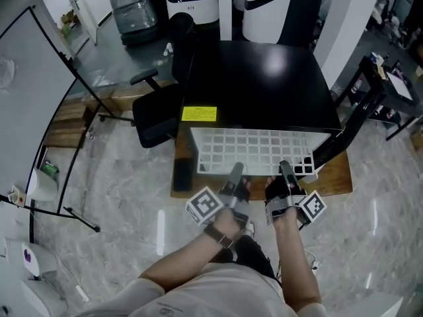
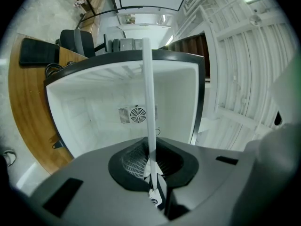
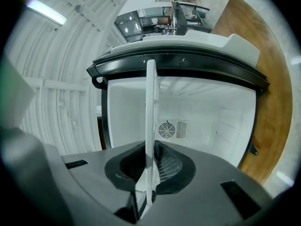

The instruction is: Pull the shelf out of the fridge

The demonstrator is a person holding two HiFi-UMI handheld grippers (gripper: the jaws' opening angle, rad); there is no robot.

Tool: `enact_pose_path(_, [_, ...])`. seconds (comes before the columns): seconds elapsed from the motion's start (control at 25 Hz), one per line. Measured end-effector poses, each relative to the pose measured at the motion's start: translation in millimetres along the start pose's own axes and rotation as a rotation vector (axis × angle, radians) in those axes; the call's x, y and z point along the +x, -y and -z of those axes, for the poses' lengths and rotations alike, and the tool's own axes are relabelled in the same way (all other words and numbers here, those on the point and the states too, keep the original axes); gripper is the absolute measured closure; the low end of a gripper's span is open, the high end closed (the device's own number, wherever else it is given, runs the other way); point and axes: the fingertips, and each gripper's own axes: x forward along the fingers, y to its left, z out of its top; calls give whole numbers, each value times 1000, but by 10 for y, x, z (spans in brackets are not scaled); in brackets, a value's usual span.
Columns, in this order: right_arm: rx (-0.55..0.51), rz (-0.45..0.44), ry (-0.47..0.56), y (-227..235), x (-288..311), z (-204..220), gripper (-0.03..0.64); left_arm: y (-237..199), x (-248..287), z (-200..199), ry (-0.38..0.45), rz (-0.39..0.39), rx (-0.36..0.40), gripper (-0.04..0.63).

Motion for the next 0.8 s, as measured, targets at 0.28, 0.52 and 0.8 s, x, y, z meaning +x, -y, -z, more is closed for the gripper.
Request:
enact_pose_path(0.28, [6,2,-9,-21,-46,20,568,17,-44,22,4,-6,7,566])
enact_pose_path(0.52, [23,5,-7,-46,-84,114,568,23,-144,-16,20,-8,2,566])
enact_pose_path(0.8, [48,15,-30,-145,-393,118,568,156,-390,211,42,-17,-1,566])
